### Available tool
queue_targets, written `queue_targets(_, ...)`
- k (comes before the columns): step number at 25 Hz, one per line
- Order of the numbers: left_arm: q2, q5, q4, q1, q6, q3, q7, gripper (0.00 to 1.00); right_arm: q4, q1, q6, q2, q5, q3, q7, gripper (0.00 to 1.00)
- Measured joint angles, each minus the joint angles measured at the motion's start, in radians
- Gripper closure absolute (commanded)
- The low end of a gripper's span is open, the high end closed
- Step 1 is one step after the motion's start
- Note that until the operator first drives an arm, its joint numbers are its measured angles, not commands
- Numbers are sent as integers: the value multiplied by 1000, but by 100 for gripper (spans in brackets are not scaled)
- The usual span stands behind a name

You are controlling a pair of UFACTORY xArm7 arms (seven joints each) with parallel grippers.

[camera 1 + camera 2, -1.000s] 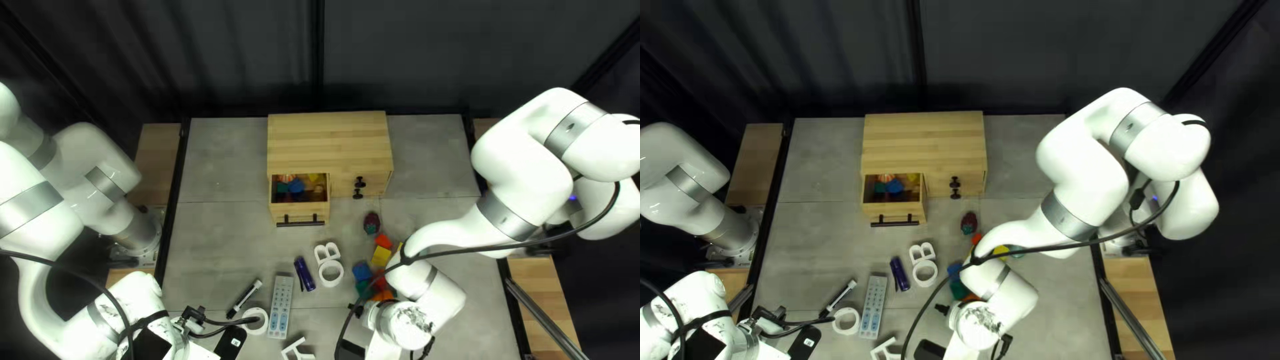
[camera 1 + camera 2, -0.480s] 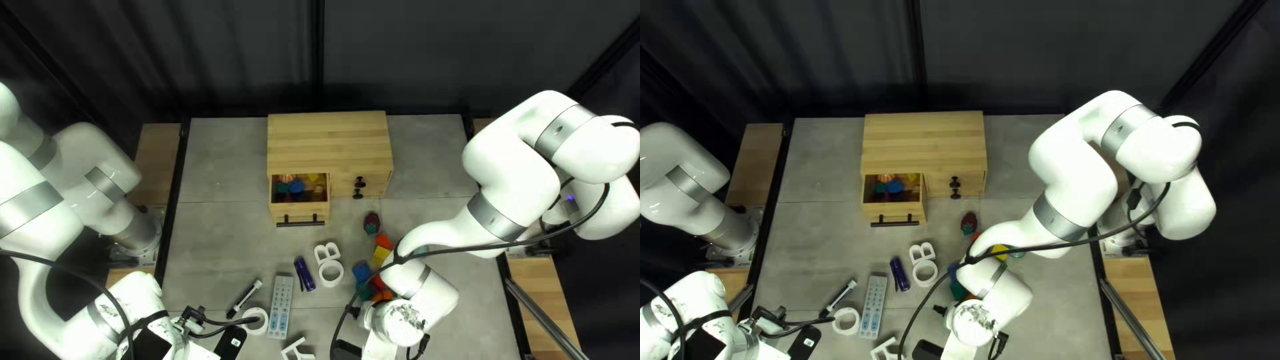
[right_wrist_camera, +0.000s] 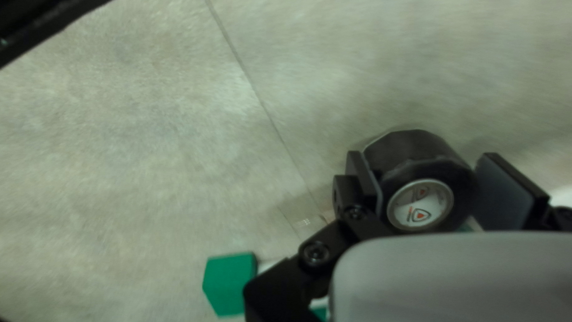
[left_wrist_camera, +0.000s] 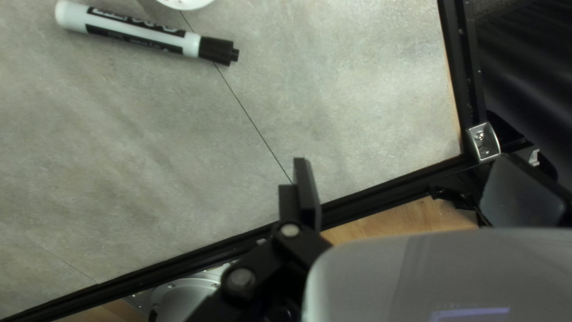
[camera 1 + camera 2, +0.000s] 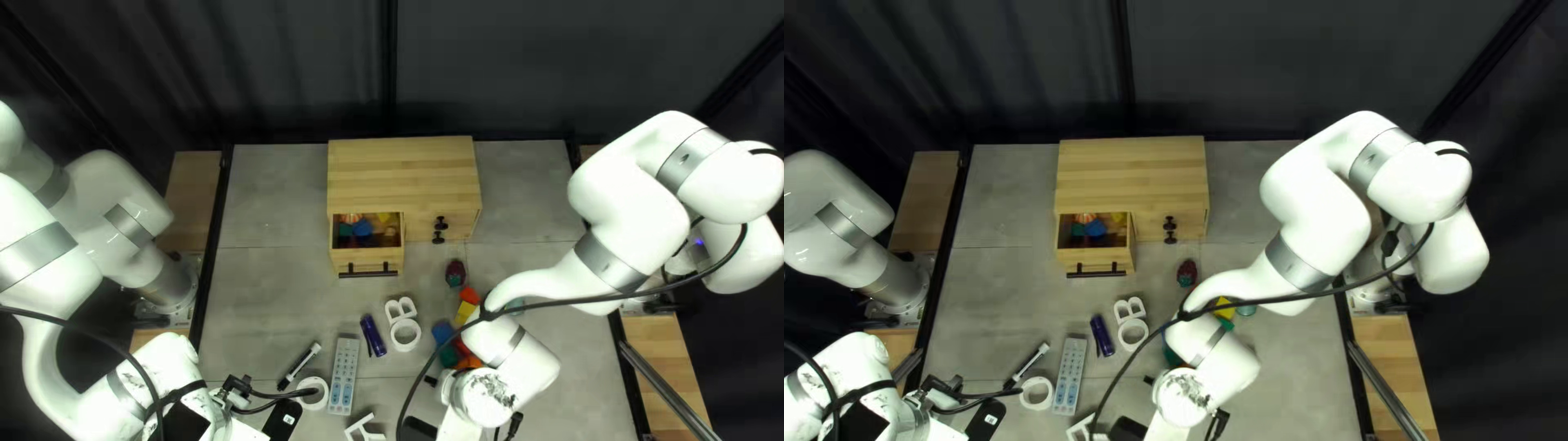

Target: Open drawers and place objects into drawer and close

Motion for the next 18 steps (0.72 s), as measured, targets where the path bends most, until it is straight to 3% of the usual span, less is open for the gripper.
queue_targets(3, 0, 0, 0, 0, 0, 0, 0, 0, 31, -17, 60, -56, 4, -31, 89, 95)
queue_targets(10, 0, 0, 0, 0, 0, 0, 0, 0, 14, -71, 70, -189, -68, -119, 289, 95)
queue_targets(18, 0, 0, 0, 0, 0, 0, 0, 0, -3, -134, -30, -204, -171, -200, 368, 96)
